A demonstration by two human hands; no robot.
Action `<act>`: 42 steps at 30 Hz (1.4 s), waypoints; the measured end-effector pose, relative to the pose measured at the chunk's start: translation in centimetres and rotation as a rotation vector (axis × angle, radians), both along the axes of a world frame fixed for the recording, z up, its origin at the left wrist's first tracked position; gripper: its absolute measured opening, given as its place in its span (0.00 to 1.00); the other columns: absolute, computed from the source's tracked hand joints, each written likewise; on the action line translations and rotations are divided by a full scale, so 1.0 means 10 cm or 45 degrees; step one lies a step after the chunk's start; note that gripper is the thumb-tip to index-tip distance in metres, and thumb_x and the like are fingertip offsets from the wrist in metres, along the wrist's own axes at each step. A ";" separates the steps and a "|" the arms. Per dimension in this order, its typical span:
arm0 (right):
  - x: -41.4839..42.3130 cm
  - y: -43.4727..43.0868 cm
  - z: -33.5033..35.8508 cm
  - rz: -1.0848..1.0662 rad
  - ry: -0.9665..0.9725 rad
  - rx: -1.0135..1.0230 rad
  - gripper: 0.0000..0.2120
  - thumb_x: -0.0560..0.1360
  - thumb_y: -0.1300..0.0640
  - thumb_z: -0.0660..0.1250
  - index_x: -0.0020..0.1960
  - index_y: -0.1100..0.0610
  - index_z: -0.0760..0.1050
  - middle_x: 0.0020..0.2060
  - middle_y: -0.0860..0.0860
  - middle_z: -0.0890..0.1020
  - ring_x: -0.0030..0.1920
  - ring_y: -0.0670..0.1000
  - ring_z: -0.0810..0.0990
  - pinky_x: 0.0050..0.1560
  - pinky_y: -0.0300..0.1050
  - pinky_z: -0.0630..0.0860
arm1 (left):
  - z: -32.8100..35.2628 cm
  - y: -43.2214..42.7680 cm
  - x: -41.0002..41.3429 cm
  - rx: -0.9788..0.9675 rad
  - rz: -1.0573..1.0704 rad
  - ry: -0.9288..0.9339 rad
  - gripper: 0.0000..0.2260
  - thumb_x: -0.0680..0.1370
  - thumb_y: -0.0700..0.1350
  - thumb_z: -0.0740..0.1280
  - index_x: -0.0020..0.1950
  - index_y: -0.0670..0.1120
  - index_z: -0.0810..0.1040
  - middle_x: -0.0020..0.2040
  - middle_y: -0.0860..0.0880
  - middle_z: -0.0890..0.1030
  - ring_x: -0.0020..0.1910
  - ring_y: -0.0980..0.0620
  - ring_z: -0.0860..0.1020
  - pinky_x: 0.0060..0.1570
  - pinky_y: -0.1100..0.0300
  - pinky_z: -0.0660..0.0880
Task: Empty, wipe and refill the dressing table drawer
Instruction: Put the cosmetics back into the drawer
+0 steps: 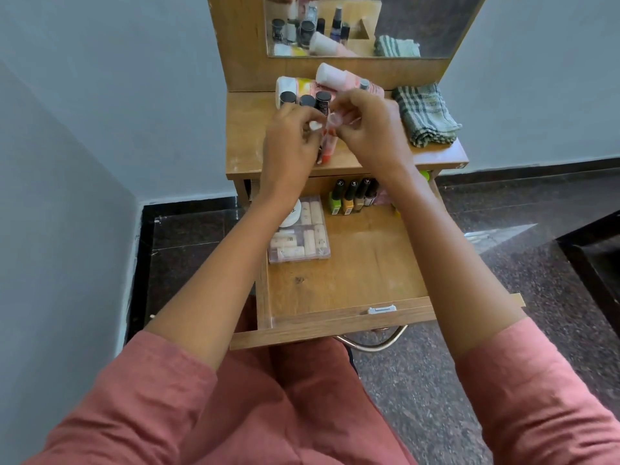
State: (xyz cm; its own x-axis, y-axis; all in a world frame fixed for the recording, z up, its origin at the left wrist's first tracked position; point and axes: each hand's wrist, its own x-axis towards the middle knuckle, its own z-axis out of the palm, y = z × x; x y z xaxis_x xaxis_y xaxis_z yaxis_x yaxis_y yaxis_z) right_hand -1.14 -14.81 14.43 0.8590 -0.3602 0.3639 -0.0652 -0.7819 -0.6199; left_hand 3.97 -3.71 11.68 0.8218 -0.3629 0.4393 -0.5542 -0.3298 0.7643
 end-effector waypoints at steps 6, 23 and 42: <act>-0.45 -0.17 0.00 0.005 0.107 -0.049 0.11 0.72 0.64 0.68 0.54 0.62 0.79 0.44 0.48 0.77 0.43 0.44 0.75 0.42 0.22 0.70 | -0.07 -0.16 -0.31 -0.012 -0.114 0.056 0.07 0.73 0.38 0.68 0.50 0.41 0.80 0.49 0.46 0.79 0.42 0.57 0.76 0.43 0.72 0.73; -0.86 -0.68 -0.78 -0.268 0.303 0.004 0.10 0.71 0.68 0.64 0.49 0.63 0.81 0.48 0.60 0.79 0.45 0.53 0.77 0.47 0.37 0.71 | -0.68 -0.80 -0.58 0.305 -0.318 0.248 0.07 0.74 0.37 0.66 0.51 0.39 0.80 0.51 0.43 0.79 0.47 0.47 0.79 0.49 0.55 0.76; -0.84 -0.77 -1.00 -0.344 0.345 -0.253 0.12 0.70 0.60 0.61 0.47 0.59 0.82 0.45 0.56 0.82 0.46 0.63 0.73 0.45 0.51 0.68 | -0.79 -0.98 -0.67 0.399 -0.345 0.274 0.09 0.74 0.36 0.66 0.53 0.38 0.79 0.53 0.41 0.78 0.51 0.44 0.78 0.51 0.55 0.74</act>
State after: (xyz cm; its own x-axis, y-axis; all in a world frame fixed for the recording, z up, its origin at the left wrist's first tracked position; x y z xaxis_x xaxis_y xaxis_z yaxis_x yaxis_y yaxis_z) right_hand -9.57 -22.52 4.39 0.8176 -0.5308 0.2231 -0.4237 -0.8171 -0.3910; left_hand -2.73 -13.56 3.74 0.7398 -0.6648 0.1040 -0.4916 -0.4283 0.7582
